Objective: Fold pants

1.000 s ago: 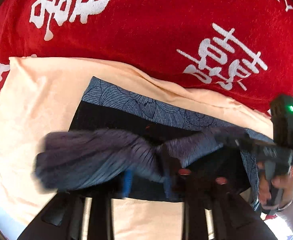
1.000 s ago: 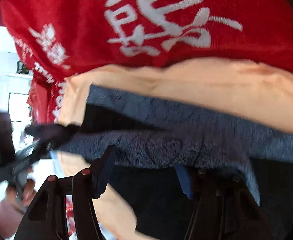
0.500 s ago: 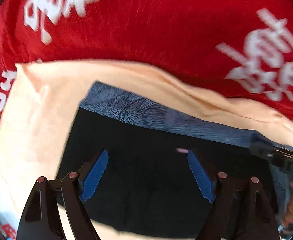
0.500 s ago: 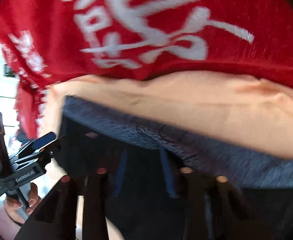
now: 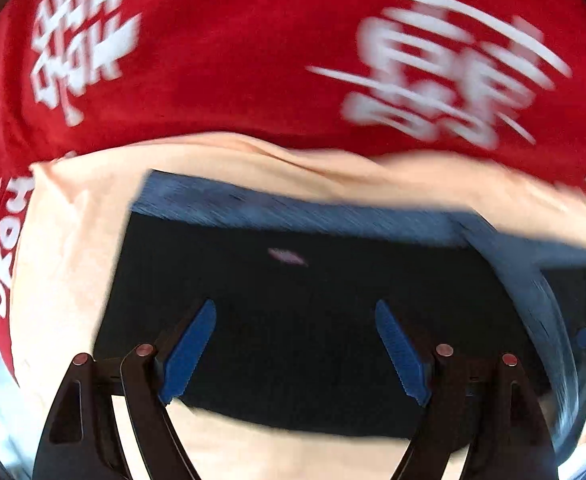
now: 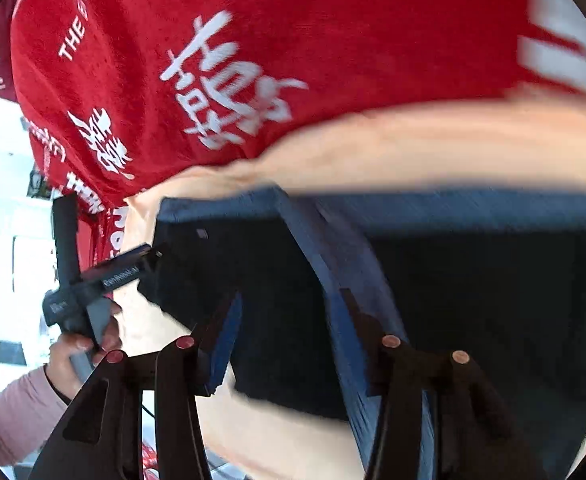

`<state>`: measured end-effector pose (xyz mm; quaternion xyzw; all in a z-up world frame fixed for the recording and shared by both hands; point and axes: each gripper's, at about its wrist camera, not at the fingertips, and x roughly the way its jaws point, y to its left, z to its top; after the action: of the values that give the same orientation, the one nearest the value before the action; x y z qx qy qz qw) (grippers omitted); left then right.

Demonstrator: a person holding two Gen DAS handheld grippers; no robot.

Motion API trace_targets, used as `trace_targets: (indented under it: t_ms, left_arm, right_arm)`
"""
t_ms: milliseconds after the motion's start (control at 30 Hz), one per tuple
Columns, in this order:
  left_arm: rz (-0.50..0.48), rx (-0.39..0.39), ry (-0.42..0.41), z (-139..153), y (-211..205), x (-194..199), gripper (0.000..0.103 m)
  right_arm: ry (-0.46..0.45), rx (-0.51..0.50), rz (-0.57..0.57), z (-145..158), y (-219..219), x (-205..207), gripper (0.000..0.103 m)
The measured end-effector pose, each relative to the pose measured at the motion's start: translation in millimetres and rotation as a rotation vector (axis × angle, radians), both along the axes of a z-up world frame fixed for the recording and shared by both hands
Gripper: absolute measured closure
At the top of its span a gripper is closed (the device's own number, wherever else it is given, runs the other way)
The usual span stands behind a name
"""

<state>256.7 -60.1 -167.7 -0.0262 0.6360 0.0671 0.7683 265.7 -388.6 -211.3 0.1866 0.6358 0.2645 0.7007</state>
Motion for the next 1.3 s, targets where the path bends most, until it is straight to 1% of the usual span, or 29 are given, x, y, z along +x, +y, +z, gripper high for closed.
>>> trace_targets:
  t_ms: [67,133,167,200,233,300,333,433,500,600,700,833,900,933,967,1000,1033,1133,1167,1200,1233,1267,1300]
  left_arm:
    - [-0.075,-0.026,0.011,5,-31,-14,0.020]
    - [-0.145,-0.062,0.012,9,-61,-29,0.020]
    - [-0.187,-0.092,0.015,10,-80,-37,0.020]
    - [-0.211,-0.113,0.018,11,-93,-42,0.020]
    - [-0.237,-0.135,0.022,11,-105,-45,0.020]
    - [-0.301,-0.164,0.027,10,-132,-57,0.020]
    - [-0.321,-0.176,0.024,11,-144,-62,0.020]
    - [-0.372,-0.248,0.024,15,-179,-77,0.020]
    - [-0.404,-0.284,0.029,14,-199,-86,0.020]
    - [-0.442,-0.325,0.052,9,-216,-96,0.020]
    - [-0.480,-0.330,0.063,1,-240,-103,0.020]
    - [-0.489,-0.337,0.114,-17,-256,-110,0.020]
    - [-0.485,-0.328,0.136,-26,-264,-110,0.020]
    - [-0.481,-0.326,0.141,-28,-267,-111,0.020]
    - [-0.472,-0.323,0.144,-30,-271,-110,0.020]
    - [-0.464,-0.327,0.149,-32,-271,-112,0.020]
    - [-0.452,-0.341,0.157,-35,-274,-113,0.021]
    - [-0.425,-0.366,0.182,-39,-284,-115,0.021]
    - [-0.426,-0.360,0.182,-40,-288,-116,0.025]
    - [-0.430,-0.360,0.180,-40,-291,-116,0.034]
    - [-0.437,-0.372,0.187,-39,-294,-115,0.054]
    - [-0.440,-0.398,0.204,-38,-298,-113,0.069]
    - [-0.434,-0.416,0.212,-36,-298,-111,0.070]
  right_arm:
    - [0.020,-0.028,-0.067,8,-35,-29,0.051]
    - [0.048,-0.051,-0.163,13,-73,-68,0.051]
    - [0.057,-0.059,-0.198,15,-91,-81,0.051]
    - [0.067,-0.075,-0.254,18,-111,-106,0.051]
    - [0.074,-0.087,-0.289,17,-121,-121,0.051]
    - [0.091,-0.116,-0.386,19,-150,-165,0.051]
    - [0.100,-0.133,-0.429,17,-161,-186,0.051]
    - [0.132,-0.174,-0.525,9,-189,-239,0.051]
    - [0.151,-0.170,-0.584,1,-199,-265,0.051]
    - [0.179,-0.160,-0.650,-18,-210,-296,0.051]
    - [0.190,-0.141,-0.663,-33,-209,-305,0.051]
    - [0.219,-0.137,-0.661,-49,-210,-305,0.051]
    - [0.223,-0.105,-0.664,-56,-214,-305,0.051]
    - [0.225,-0.073,-0.663,-60,-216,-302,0.052]
    - [0.221,-0.039,-0.659,-61,-219,-303,0.057]
    - [0.214,0.001,-0.647,-61,-223,-307,0.061]
    - [0.212,0.036,-0.616,-62,-221,-303,0.061]
    - [0.228,0.053,-0.546,-67,-216,-294,0.062]
    - [0.248,0.055,-0.535,-71,-217,-291,0.077]
    - [0.269,0.063,-0.531,-74,-219,-289,0.100]
    - [0.284,0.083,-0.528,-74,-221,-285,0.100]
    - [0.271,0.105,-0.521,-68,-224,-281,0.100]
    - [0.245,0.120,-0.494,-56,-227,-274,0.100]
